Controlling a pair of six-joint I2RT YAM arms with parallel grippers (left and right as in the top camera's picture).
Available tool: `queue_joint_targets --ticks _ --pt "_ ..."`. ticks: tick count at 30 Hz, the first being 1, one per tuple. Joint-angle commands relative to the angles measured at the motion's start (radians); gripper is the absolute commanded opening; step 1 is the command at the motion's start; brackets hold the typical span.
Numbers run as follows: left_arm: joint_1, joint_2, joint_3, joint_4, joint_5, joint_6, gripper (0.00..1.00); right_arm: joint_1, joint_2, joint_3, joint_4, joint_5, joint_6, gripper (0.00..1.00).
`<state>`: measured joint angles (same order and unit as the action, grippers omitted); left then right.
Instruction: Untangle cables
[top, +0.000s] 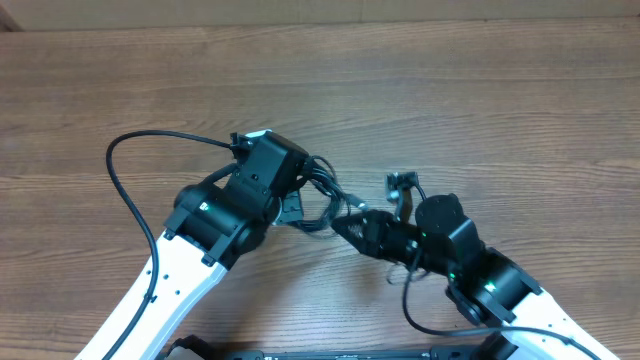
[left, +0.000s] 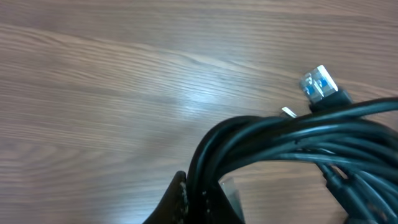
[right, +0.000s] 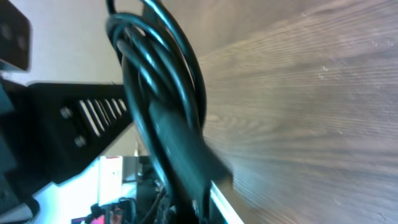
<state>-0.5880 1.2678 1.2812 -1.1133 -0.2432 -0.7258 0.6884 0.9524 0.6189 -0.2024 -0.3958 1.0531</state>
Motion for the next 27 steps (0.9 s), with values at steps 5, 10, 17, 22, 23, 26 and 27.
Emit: queue_joint_targets --ticks 5,10,17,22,23,26,27 --pt "0.045 -0.013 0.01 -0.009 -0.28 -0.016 0.04 -0.01 -0.112 0.003 -0.104 -0.137 -0.092 0.04" --pt "0.045 -0.013 0.01 0.001 -0.181 -0.014 0.04 -0.01 -0.145 0.003 -0.059 -0.2 -0.154 0.04" --pt "0.044 -0.013 0.01 0.003 -0.064 0.18 0.04 -0.01 -0.145 0.004 -0.086 -0.103 -0.318 0.51" --pt "0.044 -0.013 0.01 -0.001 0.056 0.379 0.04 -0.01 -0.145 0.005 -0.087 0.0 -0.493 0.71" --pt "0.044 -0.013 0.01 -0.001 0.093 0.41 0.04 -0.01 -0.145 0.005 -0.088 0.025 -0.516 0.72" --pt "0.044 -0.013 0.01 0.005 0.2 0.486 0.04 -0.01 -0.144 0.005 -0.088 0.074 -0.581 0.72" --pt "0.044 -0.013 0.01 0.008 0.229 0.505 0.04 -0.01 -0.142 0.005 -0.089 0.091 -0.589 0.72"
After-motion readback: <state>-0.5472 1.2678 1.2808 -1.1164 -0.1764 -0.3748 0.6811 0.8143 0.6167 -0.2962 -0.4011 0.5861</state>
